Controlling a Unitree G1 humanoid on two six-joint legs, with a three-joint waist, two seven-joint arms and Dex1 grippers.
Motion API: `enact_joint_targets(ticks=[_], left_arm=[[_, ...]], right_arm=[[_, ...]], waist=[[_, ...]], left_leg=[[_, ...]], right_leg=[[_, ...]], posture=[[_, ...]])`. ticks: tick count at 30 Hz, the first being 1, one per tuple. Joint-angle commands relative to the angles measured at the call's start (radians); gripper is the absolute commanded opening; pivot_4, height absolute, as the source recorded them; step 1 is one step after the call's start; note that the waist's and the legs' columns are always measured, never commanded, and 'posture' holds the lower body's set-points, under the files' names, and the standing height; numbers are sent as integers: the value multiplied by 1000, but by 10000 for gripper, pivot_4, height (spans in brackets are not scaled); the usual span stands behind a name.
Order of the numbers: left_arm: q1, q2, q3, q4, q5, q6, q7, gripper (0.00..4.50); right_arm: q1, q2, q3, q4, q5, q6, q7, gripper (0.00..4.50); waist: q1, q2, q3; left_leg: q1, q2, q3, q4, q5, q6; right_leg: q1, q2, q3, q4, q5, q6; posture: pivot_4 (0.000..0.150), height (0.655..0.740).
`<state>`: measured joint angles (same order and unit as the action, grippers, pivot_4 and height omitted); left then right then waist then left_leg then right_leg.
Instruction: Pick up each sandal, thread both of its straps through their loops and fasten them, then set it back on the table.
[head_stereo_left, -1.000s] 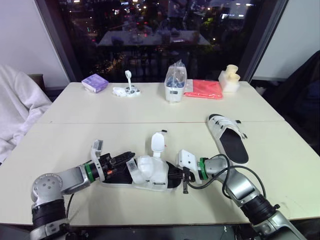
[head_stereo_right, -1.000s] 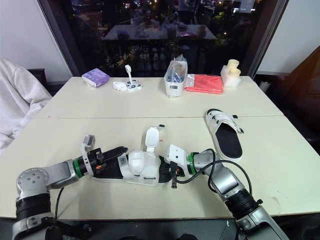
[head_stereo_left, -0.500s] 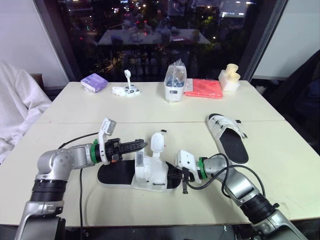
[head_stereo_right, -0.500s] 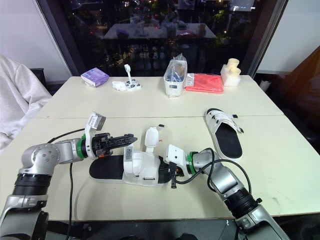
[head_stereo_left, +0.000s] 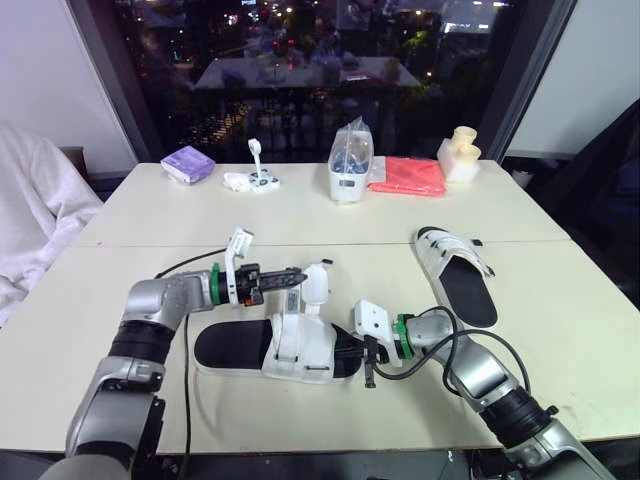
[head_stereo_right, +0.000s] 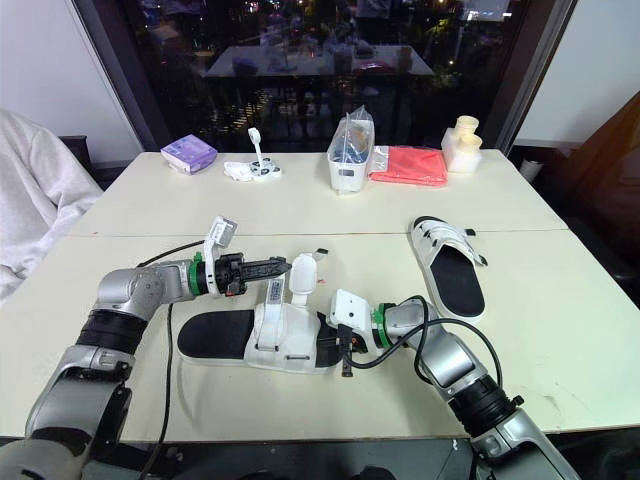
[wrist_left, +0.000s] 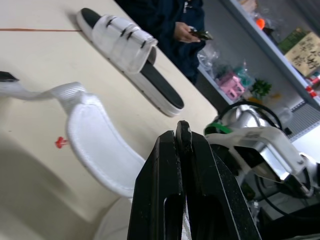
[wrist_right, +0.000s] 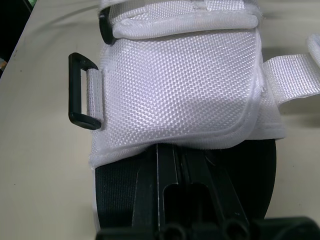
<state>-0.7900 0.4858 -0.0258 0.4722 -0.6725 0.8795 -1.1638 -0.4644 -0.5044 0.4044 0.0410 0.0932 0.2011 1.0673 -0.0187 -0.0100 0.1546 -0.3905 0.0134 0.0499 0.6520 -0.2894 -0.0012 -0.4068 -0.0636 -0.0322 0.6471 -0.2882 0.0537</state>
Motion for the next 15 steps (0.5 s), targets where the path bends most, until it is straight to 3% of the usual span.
enact_joint_targets(ticks=[1, 15], left_arm=[[-27, -7, 16, 7, 22, -25, -12, 228], [24, 7, 24, 14, 105, -50, 14, 228]], right_arm=[[37, -19, 39, 61, -70, 38, -16, 0], [45, -23, 40, 48, -70, 44, -17, 0]], waist=[[0, 0, 0], [1, 0, 0]], left_leg=[[0, 0, 0, 0, 0, 0], [0, 0, 0, 0, 0, 0]], right_leg=[[0, 0, 0, 0, 0, 0], [0, 0, 0, 0, 1, 2]], posture=[[1500, 7400], [1500, 7400]])
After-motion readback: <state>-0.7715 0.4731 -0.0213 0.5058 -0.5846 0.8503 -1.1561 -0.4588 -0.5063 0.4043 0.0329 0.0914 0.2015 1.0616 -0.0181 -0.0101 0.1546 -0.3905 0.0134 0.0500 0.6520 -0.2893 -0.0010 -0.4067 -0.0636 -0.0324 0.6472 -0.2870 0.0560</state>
